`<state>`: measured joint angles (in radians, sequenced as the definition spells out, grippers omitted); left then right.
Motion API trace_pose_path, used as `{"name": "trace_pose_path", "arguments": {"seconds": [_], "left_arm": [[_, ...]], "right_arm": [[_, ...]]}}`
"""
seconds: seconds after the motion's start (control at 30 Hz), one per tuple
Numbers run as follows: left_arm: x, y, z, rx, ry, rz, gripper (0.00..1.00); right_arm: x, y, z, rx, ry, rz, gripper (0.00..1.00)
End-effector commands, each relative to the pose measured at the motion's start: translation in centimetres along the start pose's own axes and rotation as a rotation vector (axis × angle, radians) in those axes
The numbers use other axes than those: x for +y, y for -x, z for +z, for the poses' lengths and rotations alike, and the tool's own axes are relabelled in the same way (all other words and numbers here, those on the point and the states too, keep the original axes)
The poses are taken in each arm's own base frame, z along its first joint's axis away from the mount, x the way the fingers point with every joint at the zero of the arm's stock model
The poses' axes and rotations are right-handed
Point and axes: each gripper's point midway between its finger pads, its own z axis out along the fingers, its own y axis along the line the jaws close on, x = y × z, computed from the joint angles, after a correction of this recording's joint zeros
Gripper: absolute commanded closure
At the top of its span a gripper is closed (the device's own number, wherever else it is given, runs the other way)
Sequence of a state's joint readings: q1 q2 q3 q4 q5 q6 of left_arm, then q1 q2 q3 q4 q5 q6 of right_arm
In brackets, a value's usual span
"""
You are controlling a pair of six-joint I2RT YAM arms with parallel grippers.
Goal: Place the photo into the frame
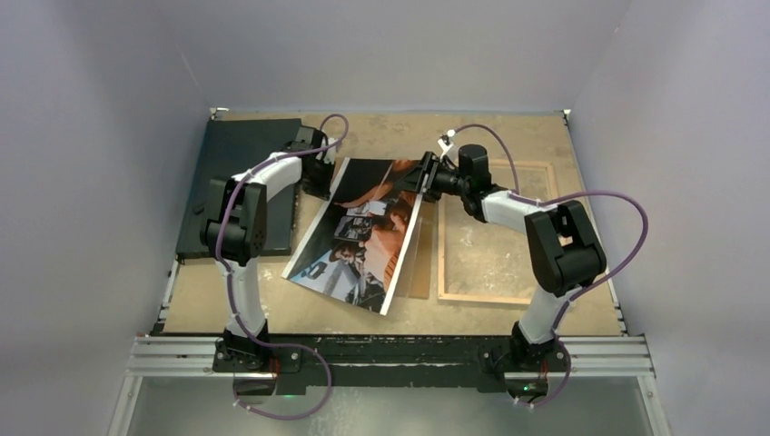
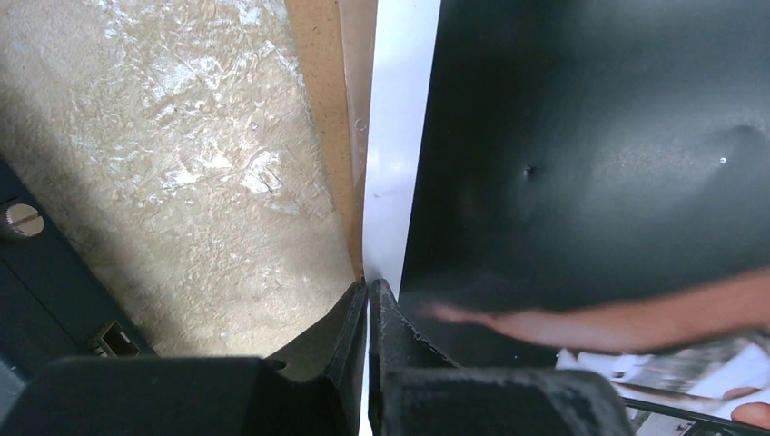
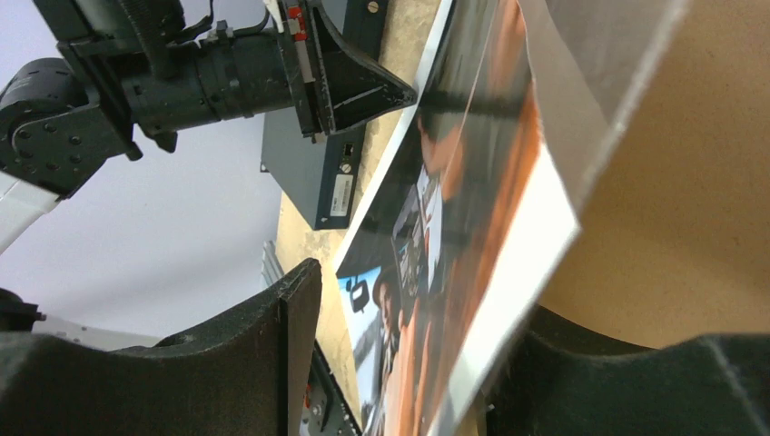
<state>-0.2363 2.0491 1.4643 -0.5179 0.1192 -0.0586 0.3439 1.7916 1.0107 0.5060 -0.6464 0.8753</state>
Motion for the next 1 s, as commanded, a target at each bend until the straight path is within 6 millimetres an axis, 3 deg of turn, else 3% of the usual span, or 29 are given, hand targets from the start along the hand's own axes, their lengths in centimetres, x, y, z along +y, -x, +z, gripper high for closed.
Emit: {"name": "trace_pose_path", "arguments": {"seconds": [0.0,0.17,0.23,0.43,0.6,0.73,0.97], "left_arm": [[1.5,-2.7,1.6,0.090,0.078,0.016,0.94],[1.6,-0.9,0.5,0.052,0.091,0.019,0.69],[1.4,-0.7,0.1,0.044,0.076,0.027,0.69],[2.2,-2.9,0.6,0.095,0.093,0.039,0.72],[4.3,-0.8,-1.1,0.029,0.124,-0.002,0.73],[4.7,0.4,-2.0,-0.002,0.138,0.001,0.73],[4.0,-2.3,-0.2,0.065,0.091,-0.004,0.73]], "right_arm": [[3.4,1.4,-2.7,-0.035,0.081,-0.058,0.43],[3.7,2.1,-2.6,-0.046,0.112,-0.035,0.51],[3.5,2.3,-2.4,-0.055,0.119,-0.019,0.53],[2.5,2.1,-2.1,-0.056,0.128,0.031,0.62],[1.7,2.5,-2.8,-0.068,0.119,0.054,0.64],[1.9,3.3,-3.5,-0.081,0.122,0.052,0.65],[1.7,3.9,-4.1,-0.095,0.105,0.050,0.71]]}}
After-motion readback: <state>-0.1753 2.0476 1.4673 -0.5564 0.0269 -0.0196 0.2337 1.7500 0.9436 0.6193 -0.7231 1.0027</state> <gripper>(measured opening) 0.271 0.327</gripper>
